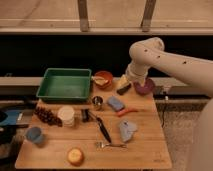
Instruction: Place pepper in paper cup
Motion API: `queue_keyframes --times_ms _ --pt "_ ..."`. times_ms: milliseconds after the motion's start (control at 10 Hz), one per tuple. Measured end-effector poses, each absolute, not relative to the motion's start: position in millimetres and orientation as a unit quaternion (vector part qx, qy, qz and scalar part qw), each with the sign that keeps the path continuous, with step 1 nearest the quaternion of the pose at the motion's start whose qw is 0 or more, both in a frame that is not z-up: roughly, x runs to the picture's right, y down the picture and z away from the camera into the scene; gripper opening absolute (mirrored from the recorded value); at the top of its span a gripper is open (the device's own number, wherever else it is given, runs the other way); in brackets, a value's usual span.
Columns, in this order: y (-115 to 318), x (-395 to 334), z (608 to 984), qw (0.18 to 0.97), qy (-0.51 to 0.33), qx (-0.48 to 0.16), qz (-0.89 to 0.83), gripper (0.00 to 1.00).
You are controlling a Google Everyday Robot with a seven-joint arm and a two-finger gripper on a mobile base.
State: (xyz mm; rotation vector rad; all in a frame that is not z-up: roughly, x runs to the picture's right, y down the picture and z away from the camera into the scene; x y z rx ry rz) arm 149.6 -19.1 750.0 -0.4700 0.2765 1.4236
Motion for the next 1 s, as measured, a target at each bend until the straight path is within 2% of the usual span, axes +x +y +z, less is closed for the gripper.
queue_keyframes --times_ms 500,700,1000 --pt "-47 140 733 0.748 0.134 -0.207 0.616 0.78" --pt "-41 139 732 0.749 0.138 -0.215 0.611 0.78" --pt "-8 141 759 0.733 0.141 -0.239 0.621 0.78"
